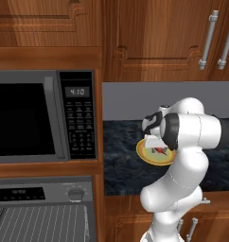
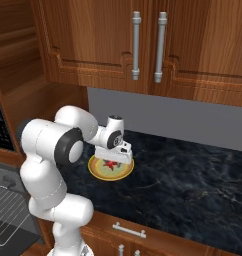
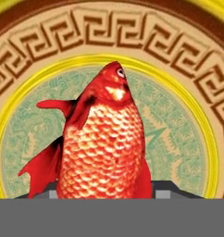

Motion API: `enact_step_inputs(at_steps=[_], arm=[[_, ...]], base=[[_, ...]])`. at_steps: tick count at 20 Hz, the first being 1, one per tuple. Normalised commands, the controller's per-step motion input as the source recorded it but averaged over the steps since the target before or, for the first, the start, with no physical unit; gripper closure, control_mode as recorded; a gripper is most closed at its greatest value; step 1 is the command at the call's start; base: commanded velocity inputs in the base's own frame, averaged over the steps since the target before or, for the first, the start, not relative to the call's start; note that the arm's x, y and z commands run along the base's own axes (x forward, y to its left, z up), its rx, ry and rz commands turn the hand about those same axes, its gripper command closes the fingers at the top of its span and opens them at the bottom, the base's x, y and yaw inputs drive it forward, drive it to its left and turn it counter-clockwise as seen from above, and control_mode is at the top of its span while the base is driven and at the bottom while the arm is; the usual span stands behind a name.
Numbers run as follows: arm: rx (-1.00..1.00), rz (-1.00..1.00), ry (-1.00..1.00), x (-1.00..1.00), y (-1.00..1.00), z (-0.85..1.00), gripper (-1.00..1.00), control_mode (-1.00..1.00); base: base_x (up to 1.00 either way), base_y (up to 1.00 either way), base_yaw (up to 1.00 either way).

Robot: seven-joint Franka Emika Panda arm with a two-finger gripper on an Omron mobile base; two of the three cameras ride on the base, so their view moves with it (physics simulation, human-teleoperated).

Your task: Take the fish from the oven and place it on the plate on the counter.

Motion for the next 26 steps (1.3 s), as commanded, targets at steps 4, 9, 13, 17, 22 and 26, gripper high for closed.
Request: enact_step_inputs(at_steps=[4,9,13,17,22,26], arm=[[0.00,0.00,0.00,0.00,0.00,0.00,-1.00,-1.00],[0.00,0.00,0.00,-0.04,0.00,0.06,-1.00,-1.00],[0.00,0.00,-0.04,-0.22,0.00,0.23,-1.00,-1.00],[0.00,0.00,-0.12,-0.30,0.05,0.32,-1.00,-1.00],[0.00,0.00,-0.11,-0.68,0.11,0.20,-1.00,-1.00],[0.00,0.00,-0.09,-0.87,0.09,0.15,-1.00,-1.00]], base=[[0.00,0.00,0.00],[0.00,0.00,0.00],[0.00,0.00,0.00],[0.00,0.00,0.00],[0.00,0.00,0.00],[0.00,0.00,0.00]])
